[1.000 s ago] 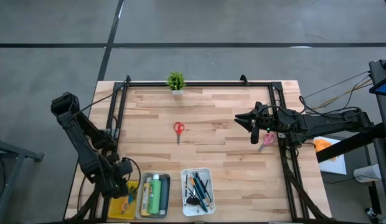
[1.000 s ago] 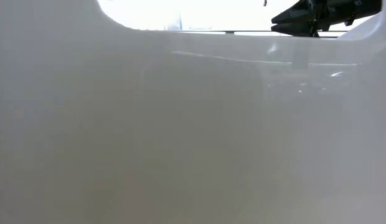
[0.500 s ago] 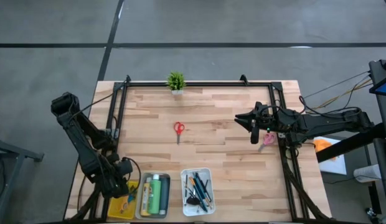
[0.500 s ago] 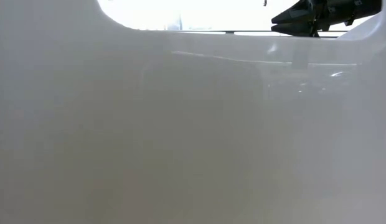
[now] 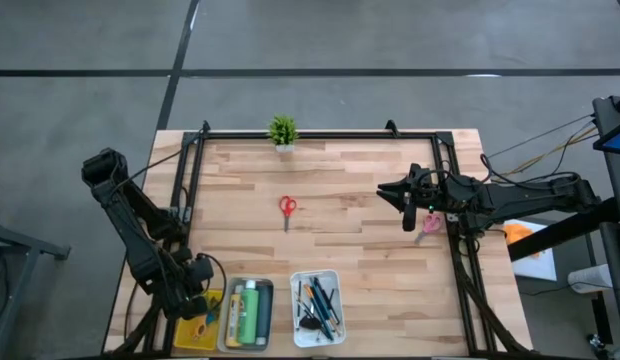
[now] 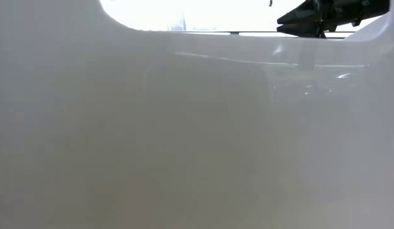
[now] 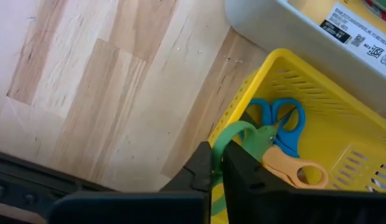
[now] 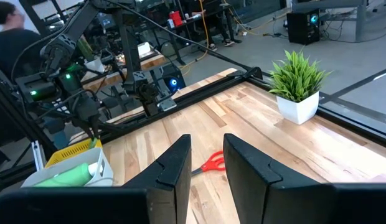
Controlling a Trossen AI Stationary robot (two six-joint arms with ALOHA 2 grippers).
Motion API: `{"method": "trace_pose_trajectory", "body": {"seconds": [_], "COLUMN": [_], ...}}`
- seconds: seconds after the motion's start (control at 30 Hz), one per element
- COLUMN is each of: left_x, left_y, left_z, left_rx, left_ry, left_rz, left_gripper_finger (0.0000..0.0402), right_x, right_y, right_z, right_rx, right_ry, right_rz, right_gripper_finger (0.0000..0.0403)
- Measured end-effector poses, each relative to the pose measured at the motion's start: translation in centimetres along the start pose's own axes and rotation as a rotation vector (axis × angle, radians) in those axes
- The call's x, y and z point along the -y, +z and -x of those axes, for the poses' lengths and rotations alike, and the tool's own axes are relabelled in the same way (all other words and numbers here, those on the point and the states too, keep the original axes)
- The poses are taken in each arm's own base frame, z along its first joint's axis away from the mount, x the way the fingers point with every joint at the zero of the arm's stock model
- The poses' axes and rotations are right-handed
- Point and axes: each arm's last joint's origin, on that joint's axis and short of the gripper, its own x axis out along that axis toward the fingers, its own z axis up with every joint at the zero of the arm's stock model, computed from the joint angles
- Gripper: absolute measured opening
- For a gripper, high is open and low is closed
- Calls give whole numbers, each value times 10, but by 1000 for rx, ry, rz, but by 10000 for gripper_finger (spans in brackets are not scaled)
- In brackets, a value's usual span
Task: Pick & Place Paint Supplies
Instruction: Put the green scissors into the yellow bin
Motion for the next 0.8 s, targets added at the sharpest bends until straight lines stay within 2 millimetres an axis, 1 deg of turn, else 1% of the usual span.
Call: {"method": "trace_pose_trajectory", "body": {"seconds": [0.13,0.27,0.6,0.8], "left_x": [1,5,16,20], "left_y": [0,1,3,4], "left_z": [0,5,30,36], "left_rx": [1,-2,-17,-19], "left_ry": [-10,-27,-60,-95], "left_rz": [1,-1,-24,-23], "left_gripper_finger": [5,4,2,1], "right_x": [0,0,0,0], "right_y": [0,0,0,0], "right_z": [0,0,0,0], "right_rx": [0,0,0,0], "right_ry": [0,0,1,0], "right_rz": [0,0,0,0], "right_gripper_finger": [93,93,93,93]}}
